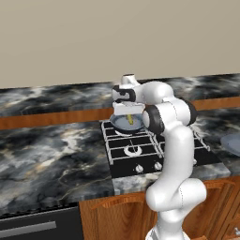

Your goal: Pick up the butter stick and place it in the pan. Then turn on the burner for the pan.

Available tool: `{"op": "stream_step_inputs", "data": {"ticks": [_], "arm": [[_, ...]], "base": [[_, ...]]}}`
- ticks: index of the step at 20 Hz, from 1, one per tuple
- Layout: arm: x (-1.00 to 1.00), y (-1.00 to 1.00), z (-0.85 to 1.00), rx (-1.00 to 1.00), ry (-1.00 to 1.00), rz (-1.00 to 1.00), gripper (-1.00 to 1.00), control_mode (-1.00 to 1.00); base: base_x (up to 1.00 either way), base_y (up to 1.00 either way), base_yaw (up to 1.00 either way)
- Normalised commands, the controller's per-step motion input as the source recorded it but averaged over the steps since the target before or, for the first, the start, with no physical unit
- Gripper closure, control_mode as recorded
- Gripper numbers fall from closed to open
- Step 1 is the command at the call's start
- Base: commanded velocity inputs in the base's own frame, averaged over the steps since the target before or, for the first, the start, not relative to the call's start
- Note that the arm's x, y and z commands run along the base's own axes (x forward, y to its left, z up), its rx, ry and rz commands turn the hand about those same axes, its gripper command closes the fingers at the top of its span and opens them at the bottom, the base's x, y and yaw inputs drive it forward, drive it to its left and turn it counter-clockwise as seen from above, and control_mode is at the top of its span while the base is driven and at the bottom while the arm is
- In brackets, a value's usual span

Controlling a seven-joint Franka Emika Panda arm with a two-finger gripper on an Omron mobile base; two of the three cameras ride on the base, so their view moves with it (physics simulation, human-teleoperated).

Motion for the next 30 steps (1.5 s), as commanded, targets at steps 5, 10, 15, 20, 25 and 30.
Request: {"op": "stream_step_inputs", "data": {"ticks": [5,10,15,20,25,30], "arm": [[0.25,0.00,-0.14,0.00,0.00,0.00,1.00,-1.00],[0.24,0.00,-0.16,0.00,0.00,0.00,1.00,-1.00],[0.21,0.00,-0.16,0.00,0.00,0.00,1.00,-1.00],[0.08,0.00,-0.11,0.00,0.00,0.00,-1.00,-1.00],[0.00,0.00,0.00,0.00,0.00,0.00,-1.00,-1.00],[0.00,0.00,0.00,0.00,0.00,0.00,-1.00,-1.00]], "base": [[0.00,0.00,0.00],[0.00,0.00,0.00],[0.00,0.00,0.00],[0.00,0.00,0.00],[0.00,0.00,0.00],[0.00,0.00,0.00]]}}
